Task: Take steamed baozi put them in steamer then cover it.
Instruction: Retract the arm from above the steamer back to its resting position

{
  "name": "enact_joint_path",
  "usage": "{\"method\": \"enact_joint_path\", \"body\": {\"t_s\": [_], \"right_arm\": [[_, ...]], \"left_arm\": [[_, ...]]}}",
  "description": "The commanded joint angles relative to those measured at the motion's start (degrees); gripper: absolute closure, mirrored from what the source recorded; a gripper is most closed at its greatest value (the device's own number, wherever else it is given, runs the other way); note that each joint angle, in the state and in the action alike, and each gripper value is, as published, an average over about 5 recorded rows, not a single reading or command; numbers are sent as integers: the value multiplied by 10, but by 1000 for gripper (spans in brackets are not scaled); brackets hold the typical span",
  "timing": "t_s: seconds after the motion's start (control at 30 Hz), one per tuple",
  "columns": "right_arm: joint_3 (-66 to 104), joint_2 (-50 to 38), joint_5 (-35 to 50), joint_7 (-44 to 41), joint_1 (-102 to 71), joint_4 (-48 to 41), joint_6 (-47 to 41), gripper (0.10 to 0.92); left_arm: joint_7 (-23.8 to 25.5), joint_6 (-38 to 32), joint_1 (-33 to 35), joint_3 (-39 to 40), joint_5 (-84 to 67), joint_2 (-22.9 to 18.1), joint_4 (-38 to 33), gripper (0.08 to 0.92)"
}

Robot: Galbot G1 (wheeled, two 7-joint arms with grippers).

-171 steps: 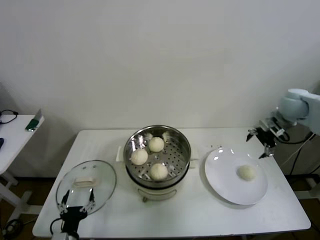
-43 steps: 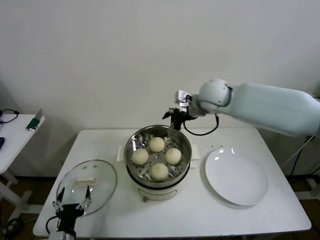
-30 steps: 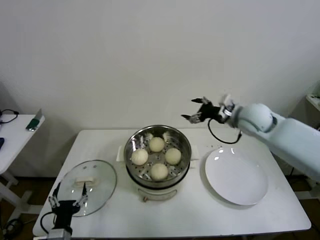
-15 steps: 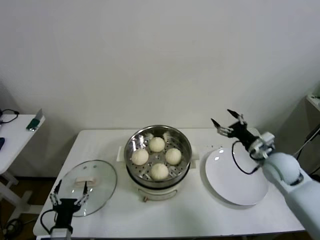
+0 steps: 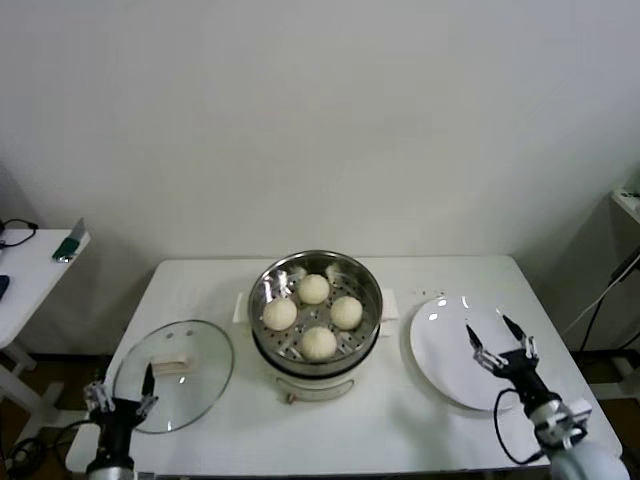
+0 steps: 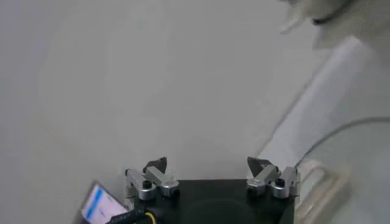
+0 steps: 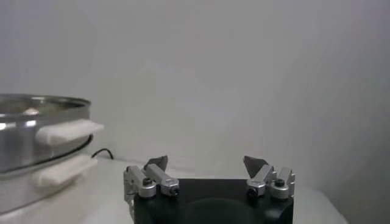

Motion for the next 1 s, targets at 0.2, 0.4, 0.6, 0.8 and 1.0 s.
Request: {"method": "enact_joint_path", "body": {"t_s": [0.2, 0.4, 0.6, 0.8, 1.0], "right_arm": [[14, 61, -47, -13, -80, -6, 55, 203], [11, 64, -60, -15, -83, -2, 64, 203], [13, 69, -62, -15, -87, 5, 66, 203], [18, 73, -64, -15, -91, 9, 68, 203], [19, 80, -71, -15, -98, 11, 71, 203]], "left_arm": [[-36, 40, -17, 8, 267, 9, 50, 177], [-1, 57, -51, 13, 312, -2, 83, 177], [32, 84, -70, 24, 332, -5, 99, 177], [69, 122, -95, 26, 365, -2, 118, 177], [91, 140, -116, 39, 363, 0, 131, 177]]}}
